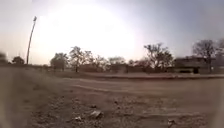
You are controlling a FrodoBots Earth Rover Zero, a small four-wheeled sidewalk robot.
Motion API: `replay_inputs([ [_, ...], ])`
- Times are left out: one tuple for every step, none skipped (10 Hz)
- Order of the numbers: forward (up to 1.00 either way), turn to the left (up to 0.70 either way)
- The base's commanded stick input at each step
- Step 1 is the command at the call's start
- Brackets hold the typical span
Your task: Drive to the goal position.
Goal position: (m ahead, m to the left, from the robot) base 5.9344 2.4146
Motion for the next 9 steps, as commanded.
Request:
replay_inputs([
  [0.70,0.35],
  [0.70,0.35],
  [0.70,0.35],
  [0.70,0.35],
  [0.70,0.35],
  [0.70,0.35],
  [0.70,0.35],
  [0.70,0.35],
  [0.70,0.35],
])
